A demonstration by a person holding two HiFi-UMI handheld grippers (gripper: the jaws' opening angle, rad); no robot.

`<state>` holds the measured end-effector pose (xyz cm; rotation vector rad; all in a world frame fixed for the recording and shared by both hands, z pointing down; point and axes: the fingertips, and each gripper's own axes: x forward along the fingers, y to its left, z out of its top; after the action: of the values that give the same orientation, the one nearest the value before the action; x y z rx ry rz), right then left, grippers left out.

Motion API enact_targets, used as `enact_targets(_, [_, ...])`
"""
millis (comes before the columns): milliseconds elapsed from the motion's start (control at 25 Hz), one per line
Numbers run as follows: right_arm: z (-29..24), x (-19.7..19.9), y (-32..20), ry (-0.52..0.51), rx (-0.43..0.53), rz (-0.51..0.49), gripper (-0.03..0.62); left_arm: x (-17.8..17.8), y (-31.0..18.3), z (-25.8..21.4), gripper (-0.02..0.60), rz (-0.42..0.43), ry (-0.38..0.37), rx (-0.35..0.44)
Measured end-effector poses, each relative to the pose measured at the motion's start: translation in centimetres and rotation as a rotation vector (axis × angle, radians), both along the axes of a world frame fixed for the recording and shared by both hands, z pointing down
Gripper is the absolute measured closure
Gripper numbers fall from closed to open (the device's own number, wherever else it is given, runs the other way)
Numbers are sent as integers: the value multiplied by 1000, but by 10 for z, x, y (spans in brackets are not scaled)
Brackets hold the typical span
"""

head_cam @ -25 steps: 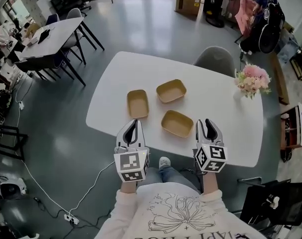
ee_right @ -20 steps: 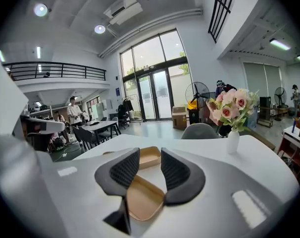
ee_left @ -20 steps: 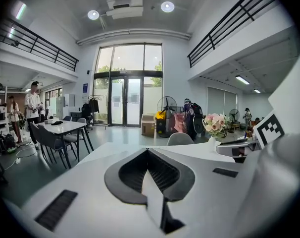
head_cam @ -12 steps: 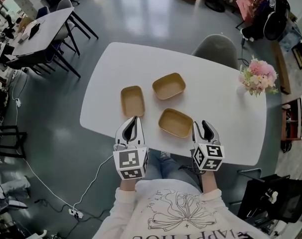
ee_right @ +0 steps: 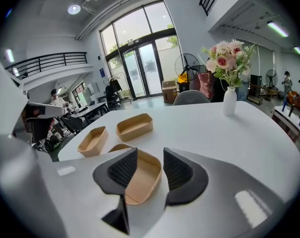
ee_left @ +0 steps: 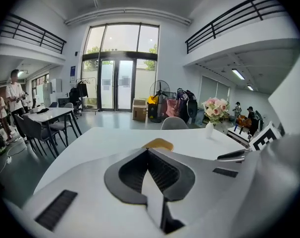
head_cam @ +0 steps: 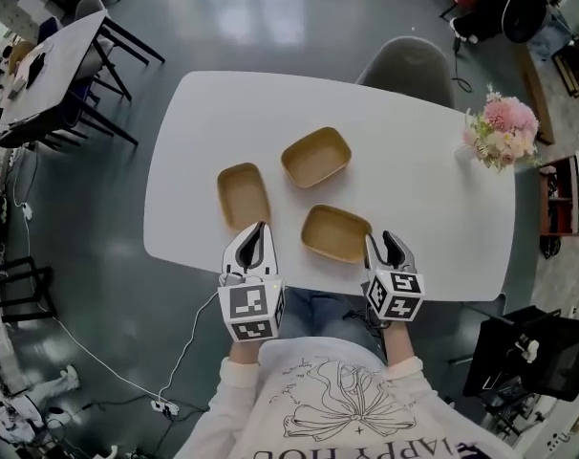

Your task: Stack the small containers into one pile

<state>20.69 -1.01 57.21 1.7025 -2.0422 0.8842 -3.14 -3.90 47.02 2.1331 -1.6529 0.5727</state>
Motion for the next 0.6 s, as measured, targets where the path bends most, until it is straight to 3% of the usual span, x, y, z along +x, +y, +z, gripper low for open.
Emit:
enact_targets(520, [64,-2,11,-17,-159,83,421,-1,-14,32,575,65,3,-72])
enact_targets(600, [70,-2,14,-23,-180,89,445,-2,-14,36,575,67,6,-82])
